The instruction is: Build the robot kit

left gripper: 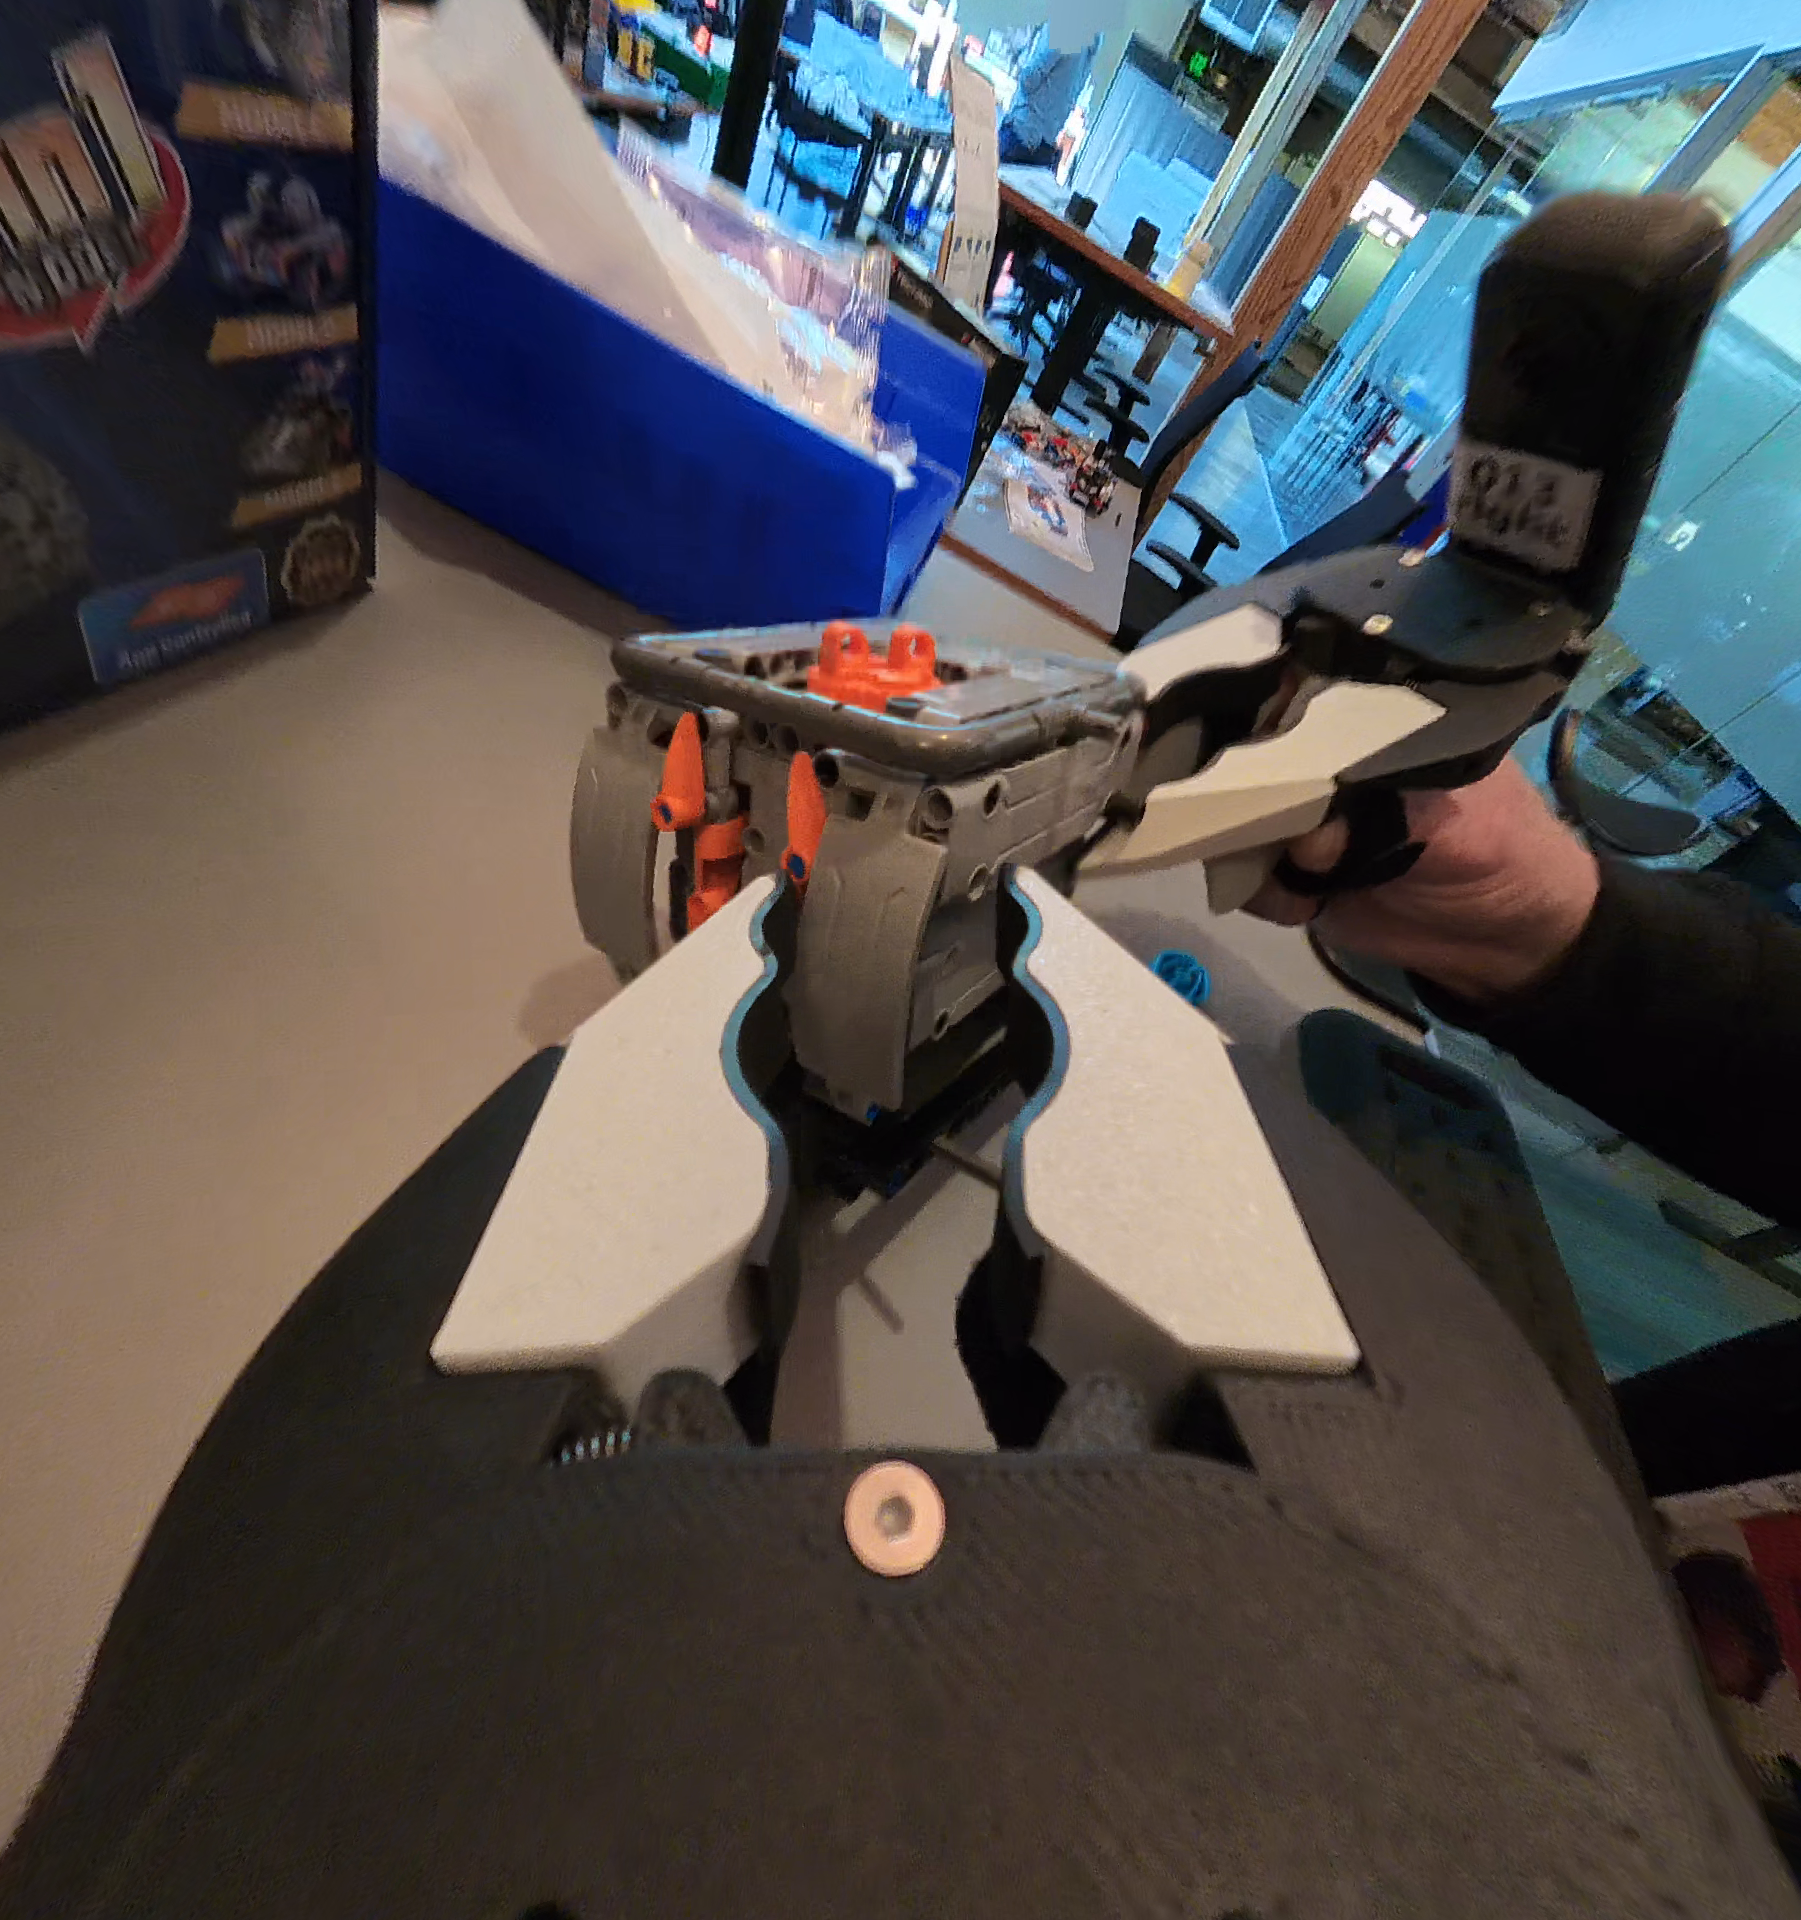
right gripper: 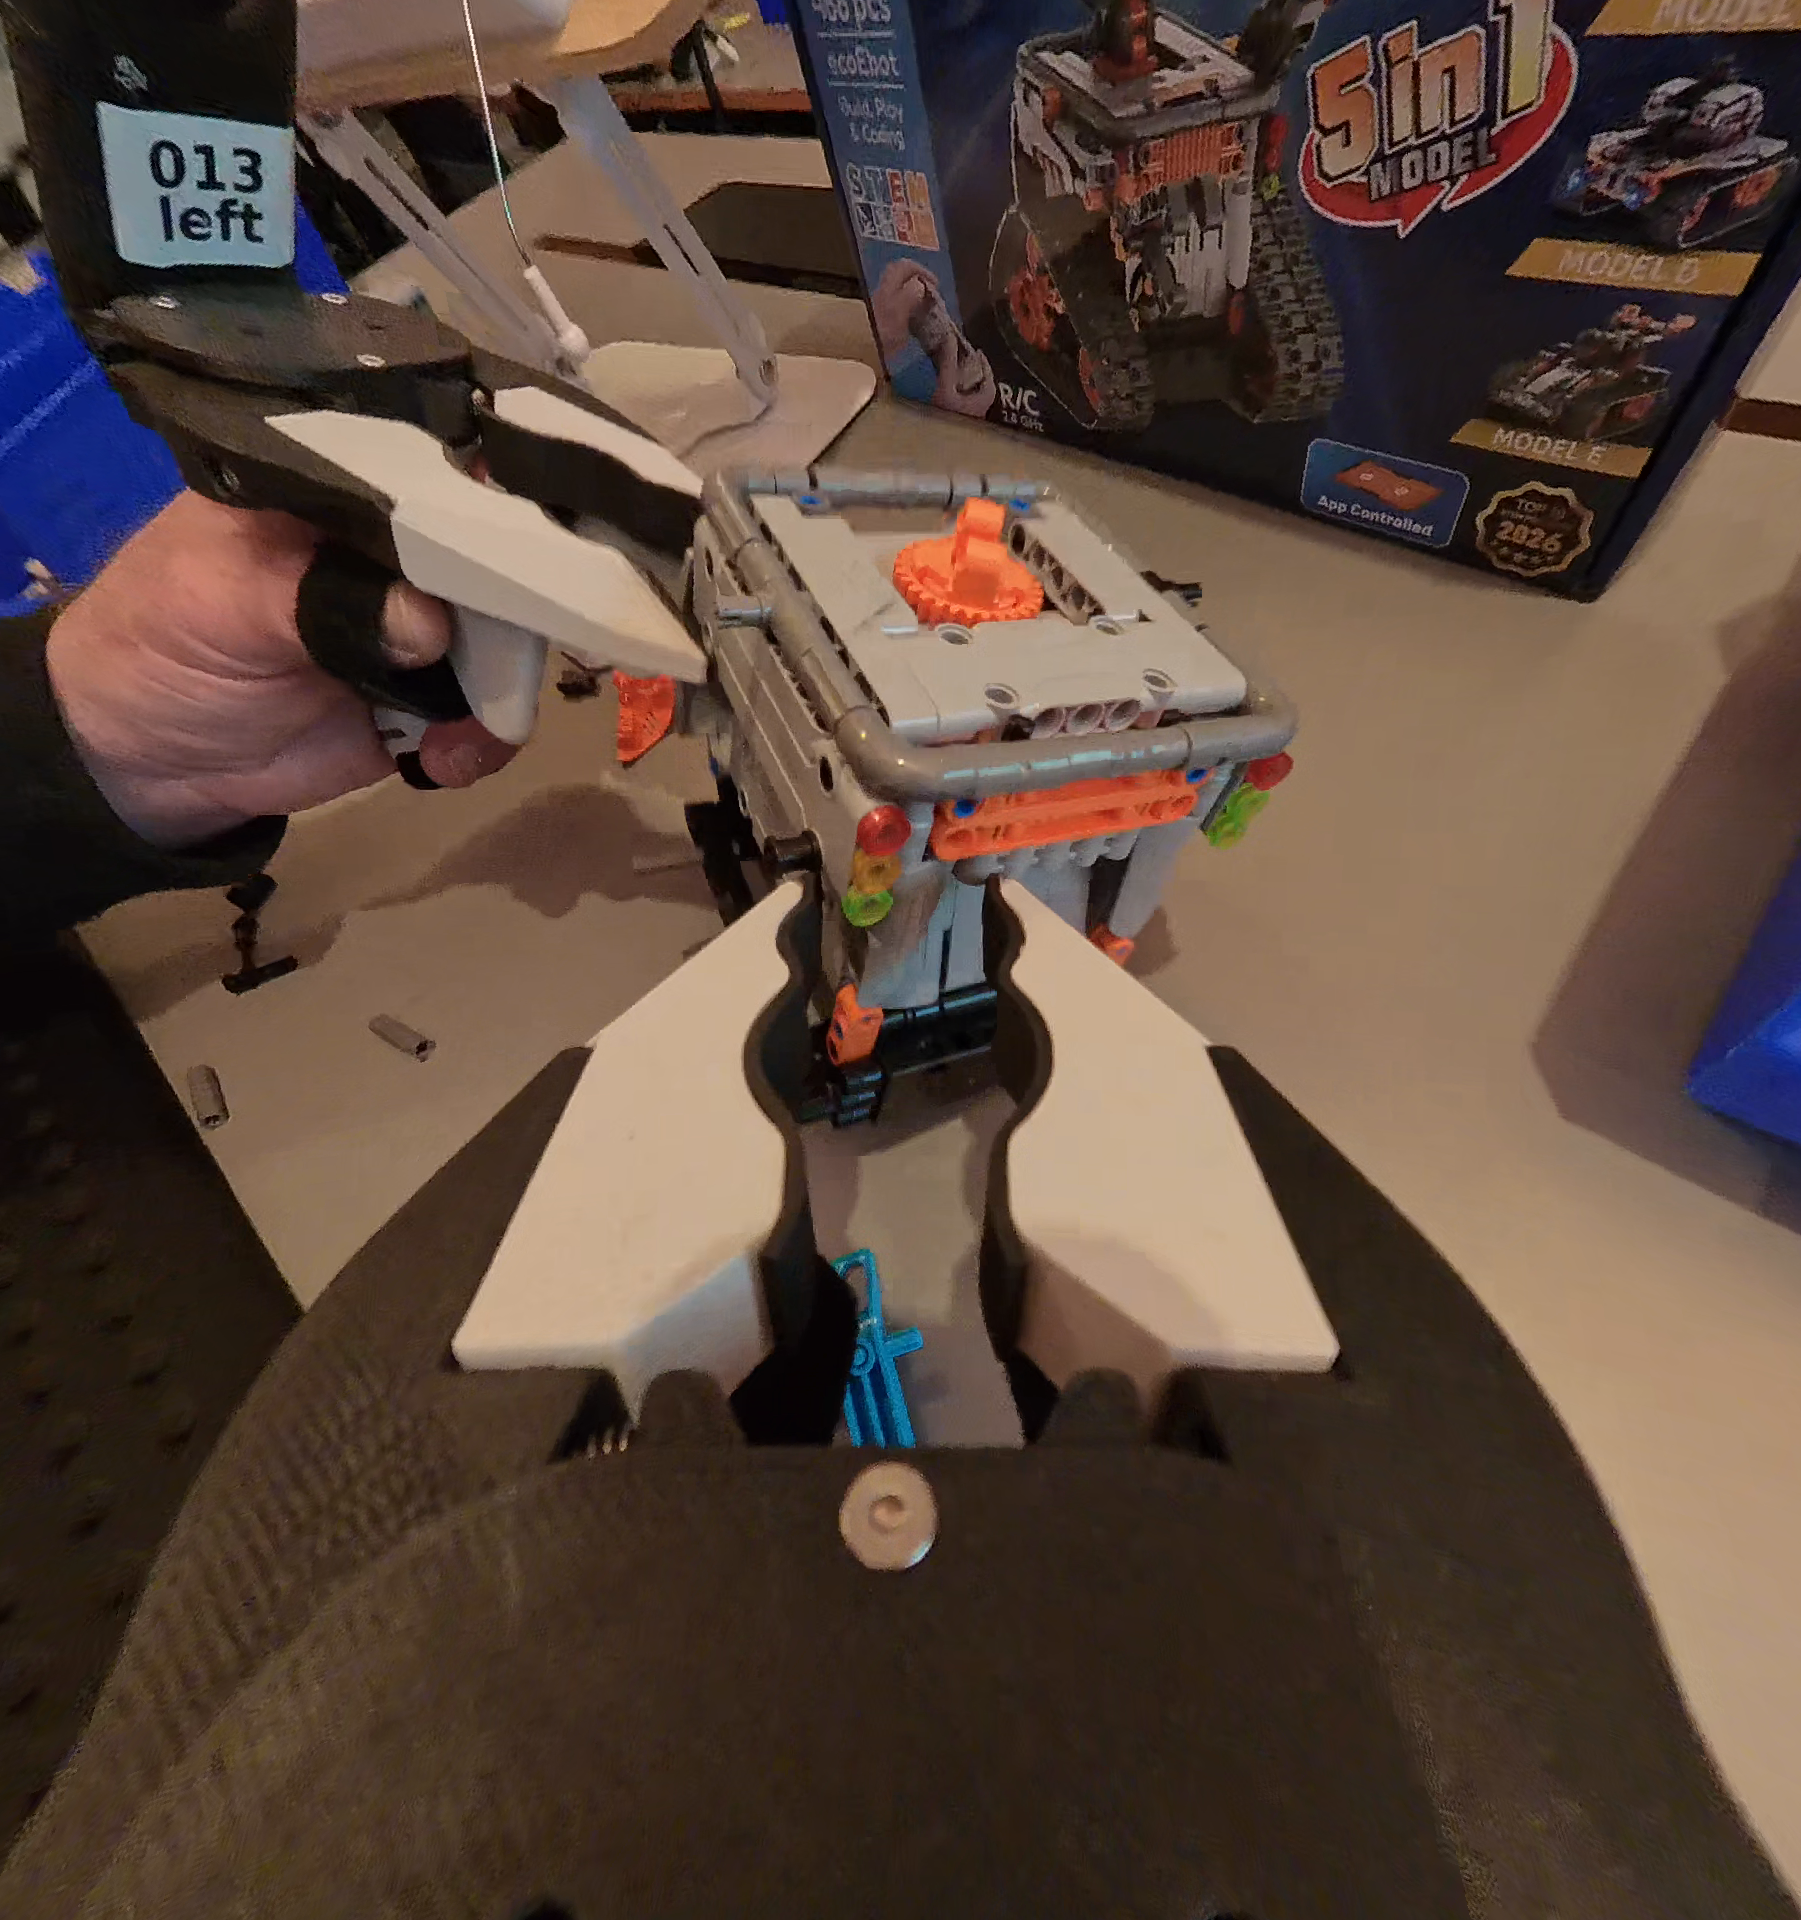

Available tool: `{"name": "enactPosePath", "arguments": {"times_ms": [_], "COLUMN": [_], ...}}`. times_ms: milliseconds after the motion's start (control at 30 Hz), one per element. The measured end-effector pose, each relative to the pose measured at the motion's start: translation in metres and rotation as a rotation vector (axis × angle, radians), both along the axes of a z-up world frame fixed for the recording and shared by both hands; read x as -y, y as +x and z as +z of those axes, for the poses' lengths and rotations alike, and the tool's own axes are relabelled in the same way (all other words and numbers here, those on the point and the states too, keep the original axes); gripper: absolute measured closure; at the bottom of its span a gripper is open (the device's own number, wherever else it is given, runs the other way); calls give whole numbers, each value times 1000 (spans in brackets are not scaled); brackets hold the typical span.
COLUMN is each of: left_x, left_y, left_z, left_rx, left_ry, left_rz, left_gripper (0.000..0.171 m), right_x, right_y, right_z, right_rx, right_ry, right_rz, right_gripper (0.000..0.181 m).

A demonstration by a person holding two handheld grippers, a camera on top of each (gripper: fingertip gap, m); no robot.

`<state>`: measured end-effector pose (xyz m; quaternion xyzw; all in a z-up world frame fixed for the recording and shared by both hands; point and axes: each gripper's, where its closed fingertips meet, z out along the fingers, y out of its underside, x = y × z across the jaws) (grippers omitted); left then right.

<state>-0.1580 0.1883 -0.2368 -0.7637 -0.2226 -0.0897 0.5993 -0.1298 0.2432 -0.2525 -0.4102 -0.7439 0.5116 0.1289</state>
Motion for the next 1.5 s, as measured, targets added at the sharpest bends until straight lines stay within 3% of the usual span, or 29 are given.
{"name": "enactPosePath", "arguments": {"times_ms": [300, 533, 633, 767, 933, 1133, 1267, 1367, 1500], "left_x": [11, 36, 54, 94, 171, 262, 308, 324, 345], "left_y": [23, 31, 38, 41, 21, -11, -39, -58, -84], "left_z": [-18, -13, -3, 23, 68, 122, 137, 144, 124], "left_rx": [27, 25, -12, -94, -242, -353, -402, -417, -393], "left_ry": [-45, -65, -83, -121, -242, -326, -398, -385, -452], "left_rz": [-39, 17, 64, 170, 364, 560, 623, 614, 597], "left_gripper": [127, 123, 122, 122, 119, 114, 113, 113, 109], "right_x": [7, 1, -16, -19, 34, 111, 154, 185, 222], "right_y": [19, 42, 44, 34, 9, -46, -100, -139, -177], "right_z": [-17, -15, -2, 49, 125, 174, 185, 185, 179], "right_rx": [14, 59, 1, -197, -438, -549, -551, -605, -627], "right_ry": [135, 119, 182, 227, 144, 168, 200, 281, 352], "right_rz": [35, 53, 27, -3, 66, 177, 217, 238, 259], "right_gripper": [153, 135, 135, 135, 126, 108, 97, 96, 94]}}
